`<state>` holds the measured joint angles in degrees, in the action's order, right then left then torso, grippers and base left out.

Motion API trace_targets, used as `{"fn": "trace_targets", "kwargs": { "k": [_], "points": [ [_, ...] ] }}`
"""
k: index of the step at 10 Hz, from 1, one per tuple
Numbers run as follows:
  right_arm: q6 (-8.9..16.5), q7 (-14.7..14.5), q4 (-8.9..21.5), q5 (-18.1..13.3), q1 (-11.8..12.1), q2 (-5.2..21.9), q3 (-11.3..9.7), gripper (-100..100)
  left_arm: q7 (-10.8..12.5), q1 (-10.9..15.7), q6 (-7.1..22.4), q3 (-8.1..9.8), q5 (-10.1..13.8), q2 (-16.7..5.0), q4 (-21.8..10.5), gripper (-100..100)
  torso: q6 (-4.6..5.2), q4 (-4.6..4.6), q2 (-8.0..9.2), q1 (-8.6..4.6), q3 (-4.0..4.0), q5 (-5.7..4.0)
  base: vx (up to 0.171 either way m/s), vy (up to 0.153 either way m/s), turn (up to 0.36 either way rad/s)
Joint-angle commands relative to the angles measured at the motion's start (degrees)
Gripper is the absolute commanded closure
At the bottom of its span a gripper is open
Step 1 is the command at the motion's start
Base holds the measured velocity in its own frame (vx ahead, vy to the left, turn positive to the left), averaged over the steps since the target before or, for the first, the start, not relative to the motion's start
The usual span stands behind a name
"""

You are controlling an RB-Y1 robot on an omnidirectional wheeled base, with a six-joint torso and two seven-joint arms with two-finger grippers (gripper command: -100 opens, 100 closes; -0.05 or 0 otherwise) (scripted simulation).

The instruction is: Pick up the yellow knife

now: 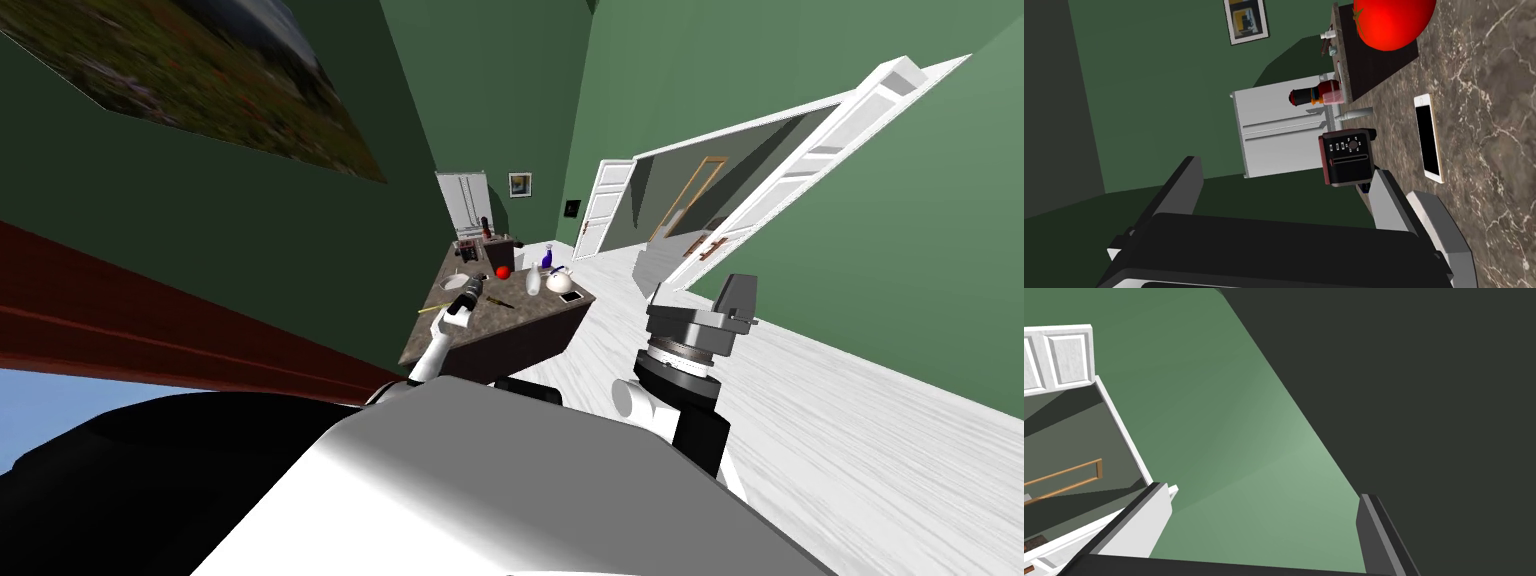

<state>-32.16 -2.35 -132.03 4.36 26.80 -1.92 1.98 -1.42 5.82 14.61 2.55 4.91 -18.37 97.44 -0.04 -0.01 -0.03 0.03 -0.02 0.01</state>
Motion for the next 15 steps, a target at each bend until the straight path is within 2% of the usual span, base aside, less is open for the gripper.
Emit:
{"fn": "trace_targets", "kwargs": {
  "k": [1, 2, 3, 4, 5, 6, 7, 8, 9, 10, 11, 13, 14, 15],
  "points": [
    [0.0, 0.0, 0.0, 0.0, 0.0, 0.0, 0.0, 0, -0.17, 0.78, 0.89, -0.05, -0.11, 0.22, -1.61, -100, 0.0, 0.0, 0.0, 0.0, 0.0, 0.0, 0.001, 0.003, 0.022],
    [0.0, 0.0, 0.0, 0.0, 0.0, 0.0, 0.0, 0, -0.29, 3.29, 3.64, 0.01, 0.97, -0.98, -3.8, -100, -0.01, 0.0, 0.01, -0.02, 0.0, 0.0, -0.001, 0.0, -0.14],
    [0.0, 0.0, 0.0, 0.0, -0.01, 0.0, 0.0, 0, -0.29, 3.77, 4.33, 0.01, 0.97, -0.98, -5.09, -100, 0.04, 0.0, -0.01, -0.04, 0.0, -0.01, 0.0, 0.006, -0.093],
    [0.0, 0.0, 0.0, 0.0, 0.0, 0.0, 0.0, 0, -0.39, 6.3, 6.65, 0.06, 2.06, -2.14, -6.96, -100, 0.0, 0.0, -0.01, -0.02, 0.0, -0.01, 0.0, 0.006, -0.12],
    [0.0, 0.0, 0.0, 0.0, 0.0, 0.0, 0.0, 0, -0.39, 6.75, 7.84, 0.06, 2.06, -2.14, -8.94, -100, 0.02, 0.0, -0.01, -0.01, -0.01, -0.01, 0.0, 0.009, -0.088],
    [0.0, 0.0, 0.0, 0.0, 0.0, 0.0, 0.0, 0, -0.47, 9.17, 9.67, 0.12, 3.17, -3.28, -10.66, -100, -0.01, 0.0, 0.0, 0.0, 0.0, 0.0, 0.0, 0.007, -0.114],
    [0.0, 0.0, 0.0, 0.0, 0.0, 0.0, 0.0, 0, -0.47, 9.7, 11.4, 0.12, 3.17, -3.28, -12.23, -100, 0.02, 0.0, -0.01, -0.01, 0.0, -0.01, 0.001, 0.007, -0.083],
    [0.0, 0.0, 0.0, 0.0, 0.0, 0.0, 0.0, 0, -0.55, 12.28, 13.18, 0.16, 4.3, -4.39, -14.16, -100, 0.0, 0.0, -0.01, -0.02, -0.01, 0.0, 0.001, 0.005, -0.158],
    [0.0, 0.0, 0.0, 0.0, 0.0, 0.0, 0.0, 0, -0.55, 12.61, 14.96, 0.16, 4.3, -4.39, -15.75, -100, 0.03, 0.0, -0.01, -0.04, -0.01, -0.01, 0.002, 0.007, -0.071],
    [0.0, 0.0, 0.0, 0.0, 0.0, 0.0, 0.0, 0, -0.55, 12.61, 14.99, 0.16, 4.3, -4.39, -16.53, -100, -0.02, 0.0, -0.01, -0.02, 0.0, 0.0, 0.001, 0.003, 0.018],
    [0.0, 0.0, 0.0, 0.0, 0.0, 0.0, 0.0, 0, -0.6, 15.06, 17.74, 0.2, 5.42, -5.46, -18.24, -100, -0.03, 0.0, 0.01, -0.02, 0.0, 0.0, 0.001, 0.0, -0.128],
    [0.0, 0.0, 0.0, 0.0, 0.0, 0.0, 0.0, 0, -0.6, 15.47, 18.59, 0.2, 5.42, -5.46, -20.39, -100, -0.01, 0.0, 0.02, -0.03, 0.01, -0.01, -0.004, 0.003, -0.038],
    [0.0, 0.0, 0.0, 0.0, 0.0, 0.0, 0.0, 0, -0.65, 18.2, 21.63, 0.24, 6.55, -6.5, -22.35, -100, -0.02, 0.0, 0.02, -0.03, 0.01, 0.0, -0.004, 0.0, -0.101],
    [0.0, 0.0, 0.0, 0.0, 0.0, 0.0, 0.0, 0, -0.65, 18.27, 22.19, 0.24, 6.55, -6.5, -23.89, -100, 0.01, 0.01, 0.01, -0.04, 0.01, -0.01, -0.007, 0.006, -0.076]
  ]
}}
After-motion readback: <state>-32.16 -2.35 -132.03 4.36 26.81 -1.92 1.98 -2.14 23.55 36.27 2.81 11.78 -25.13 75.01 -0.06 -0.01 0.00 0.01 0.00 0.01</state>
